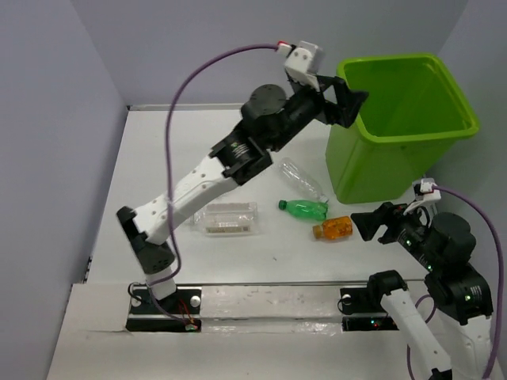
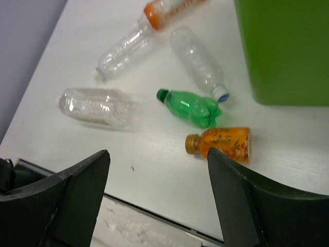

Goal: Put the plastic bottles in the bin

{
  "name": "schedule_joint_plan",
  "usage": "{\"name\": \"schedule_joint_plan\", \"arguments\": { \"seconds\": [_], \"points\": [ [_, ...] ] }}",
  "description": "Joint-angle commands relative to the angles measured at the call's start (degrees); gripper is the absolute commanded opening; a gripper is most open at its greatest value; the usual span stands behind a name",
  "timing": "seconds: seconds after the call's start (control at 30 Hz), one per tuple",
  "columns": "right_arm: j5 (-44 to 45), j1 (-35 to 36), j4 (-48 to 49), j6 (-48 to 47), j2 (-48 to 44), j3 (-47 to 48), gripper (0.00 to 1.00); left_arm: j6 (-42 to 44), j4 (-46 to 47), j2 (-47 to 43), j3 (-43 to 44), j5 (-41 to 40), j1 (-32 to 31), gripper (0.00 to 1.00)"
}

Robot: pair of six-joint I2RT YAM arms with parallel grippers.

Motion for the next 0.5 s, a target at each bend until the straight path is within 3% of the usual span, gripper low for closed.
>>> {"name": "schedule_joint_plan", "arguments": {
  "seconds": [0.0,0.07,0.17,0.27,0.47],
  "points": [
    [-6.4,-0.4,-2.7,3.0,-0.1,-7.7,0.81,2.5,1.8,-18.7,-16.4,-4.5,-0.3,0.99],
    [-5.9,-0.4,-1.4,4.6,0.2,-9.4,0.82,0.2,0.5,-22.5,-27.0,-5.9,-0.3,0.99],
    [2.1,-0.4,0.9,10.3,-2.4,-10.6,0.83,-3.3,-1.6,-31.4,-41.6,-6.7,-0.3,0.99],
    [5.0,-0.4,3.5,15.9,-3.2,-12.8,0.91,-4.3,-2.7,-36.1,-54.4,-6.7,-0.4,0.99],
    [9.9,-0.4,11.5,26.5,-1.8,-27.5,0.98,-3.4,-3.3,-37.9,-68.4,-3.4,-1.7,0.99]
  ]
}}
